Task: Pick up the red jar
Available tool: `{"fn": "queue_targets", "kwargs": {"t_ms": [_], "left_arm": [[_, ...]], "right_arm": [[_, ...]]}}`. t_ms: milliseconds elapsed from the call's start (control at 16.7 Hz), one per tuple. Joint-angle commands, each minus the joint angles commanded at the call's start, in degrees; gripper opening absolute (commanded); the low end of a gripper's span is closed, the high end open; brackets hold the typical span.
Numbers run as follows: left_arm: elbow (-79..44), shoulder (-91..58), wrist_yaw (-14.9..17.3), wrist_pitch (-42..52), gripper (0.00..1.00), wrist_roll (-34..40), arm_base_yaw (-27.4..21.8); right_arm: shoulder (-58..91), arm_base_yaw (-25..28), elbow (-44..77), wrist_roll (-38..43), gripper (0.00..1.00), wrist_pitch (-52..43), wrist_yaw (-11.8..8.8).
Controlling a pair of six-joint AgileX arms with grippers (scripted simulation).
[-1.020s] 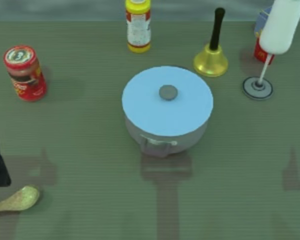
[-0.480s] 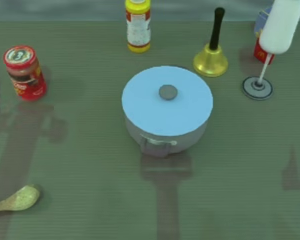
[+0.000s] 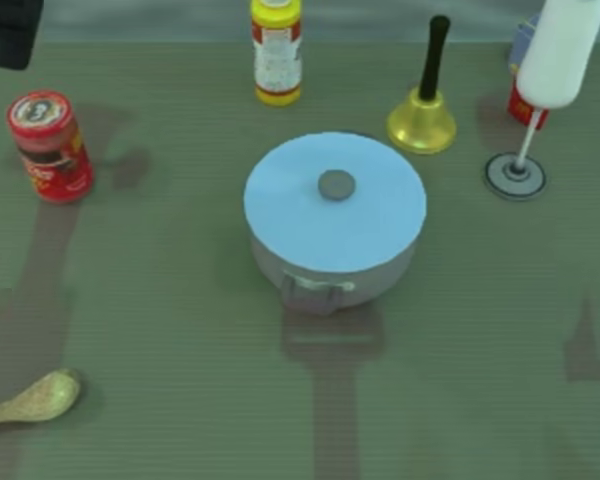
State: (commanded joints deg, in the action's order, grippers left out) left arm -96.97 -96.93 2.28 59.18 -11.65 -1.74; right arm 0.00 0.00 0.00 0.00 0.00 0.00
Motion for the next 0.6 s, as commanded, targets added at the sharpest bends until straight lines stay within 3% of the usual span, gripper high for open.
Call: {"fn": "queue_targets", "kwargs": {"t_ms": [300,600], "left_arm": [[-25.3,-25.2,-0.1,13.5,1.0,-2.7,0.5],[-42.6,-42.9,-0.5,22.5,1.0,-4.4,1.2]], "right_arm": [[0.0,0.0,0.0,0.0,1.0,0.0,0.0],[0.0,0.0,0.0,0.0,1.0,0.0,0.0]]}}
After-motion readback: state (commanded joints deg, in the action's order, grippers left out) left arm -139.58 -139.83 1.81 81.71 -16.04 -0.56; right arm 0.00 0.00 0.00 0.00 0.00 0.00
